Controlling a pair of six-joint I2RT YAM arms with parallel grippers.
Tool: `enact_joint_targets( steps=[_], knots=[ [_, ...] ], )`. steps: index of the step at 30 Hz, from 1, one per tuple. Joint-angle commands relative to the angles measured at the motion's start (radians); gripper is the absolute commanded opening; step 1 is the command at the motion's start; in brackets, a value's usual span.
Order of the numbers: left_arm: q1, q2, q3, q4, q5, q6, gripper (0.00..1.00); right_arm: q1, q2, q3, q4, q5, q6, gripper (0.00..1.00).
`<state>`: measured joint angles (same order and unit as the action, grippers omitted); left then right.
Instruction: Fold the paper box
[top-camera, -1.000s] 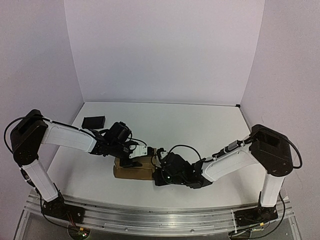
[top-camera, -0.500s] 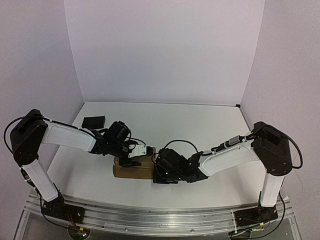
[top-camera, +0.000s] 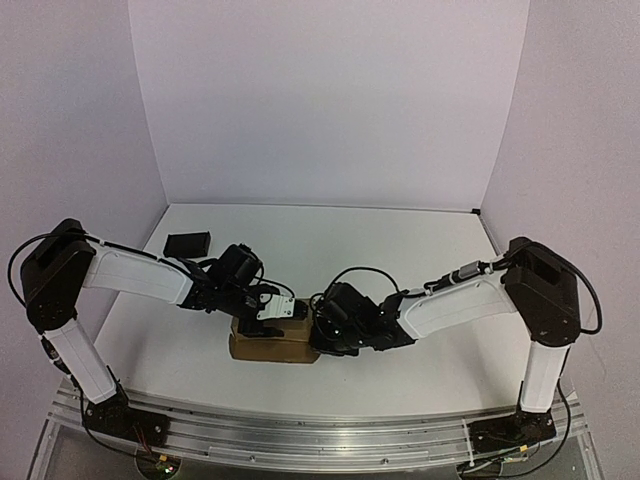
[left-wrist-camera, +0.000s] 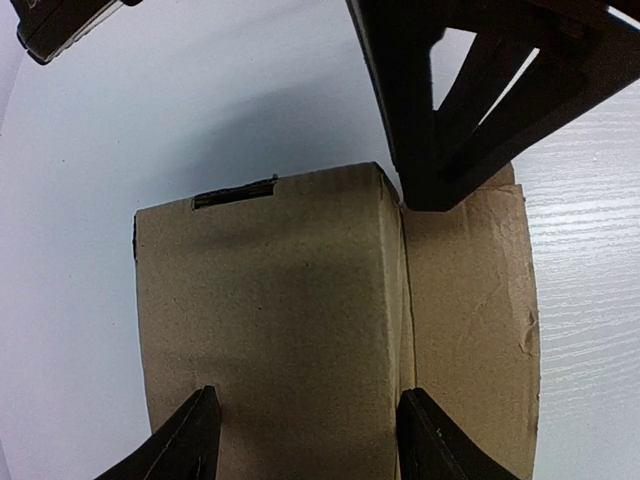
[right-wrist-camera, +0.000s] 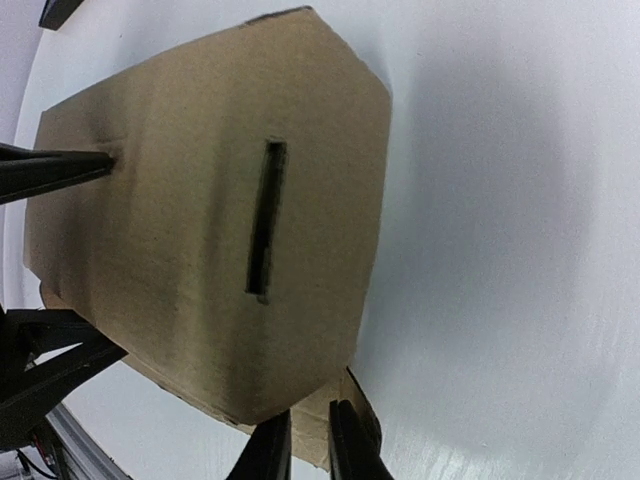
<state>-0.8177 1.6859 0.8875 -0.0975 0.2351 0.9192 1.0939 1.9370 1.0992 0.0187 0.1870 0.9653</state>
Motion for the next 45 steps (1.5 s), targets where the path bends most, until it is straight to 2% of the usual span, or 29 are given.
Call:
enact_joint_targets(
  steps=[1, 5, 9, 13, 16, 21, 24, 27, 34, 42, 45],
  knots=[
    [-0.011, 0.01, -0.035, -0.099, 0.033, -0.006, 0.61, 0.015, -0.095, 0.024, -0.117, -0.01, -0.001, 0.23],
    [-0.011, 0.014, -0.04, -0.093, 0.033, -0.01, 0.61, 0.031, -0.151, 0.034, -0.223, 0.027, 0.014, 0.29],
    [-0.011, 0.014, -0.041, -0.091, 0.032, -0.015, 0.61, 0.04, -0.169, -0.02, -0.236, 0.038, 0.081, 0.3],
    [-0.011, 0.015, -0.042, -0.092, 0.03, -0.016, 0.61, 0.04, -0.106, -0.012, -0.207, -0.021, 0.092, 0.33],
    [-0.011, 0.015, -0.042, -0.091, 0.03, -0.016, 0.61, 0.04, -0.049, 0.026, -0.201, -0.043, 0.082, 0.25],
    [-0.011, 0.015, -0.04, -0.092, 0.032, -0.02, 0.61, 0.039, -0.007, 0.044, -0.167, -0.033, 0.053, 0.24],
    [-0.011, 0.014, -0.042, -0.091, 0.032, -0.02, 0.61, 0.036, 0.02, 0.031, -0.132, -0.042, 0.045, 0.19],
    [-0.011, 0.012, -0.042, -0.091, 0.032, -0.022, 0.61, 0.033, 0.031, 0.017, -0.09, -0.038, 0.032, 0.09],
    [-0.011, 0.011, -0.046, -0.088, 0.03, -0.021, 0.62, 0.03, 0.006, 0.016, -0.057, 0.003, -0.011, 0.0],
    [-0.011, 0.01, -0.043, -0.089, 0.038, -0.016, 0.62, 0.029, 0.01, 0.072, -0.066, 0.006, -0.061, 0.0],
    [-0.011, 0.009, -0.039, -0.095, 0.043, -0.013, 0.62, 0.03, 0.019, 0.118, -0.126, 0.024, -0.074, 0.0]
  ],
)
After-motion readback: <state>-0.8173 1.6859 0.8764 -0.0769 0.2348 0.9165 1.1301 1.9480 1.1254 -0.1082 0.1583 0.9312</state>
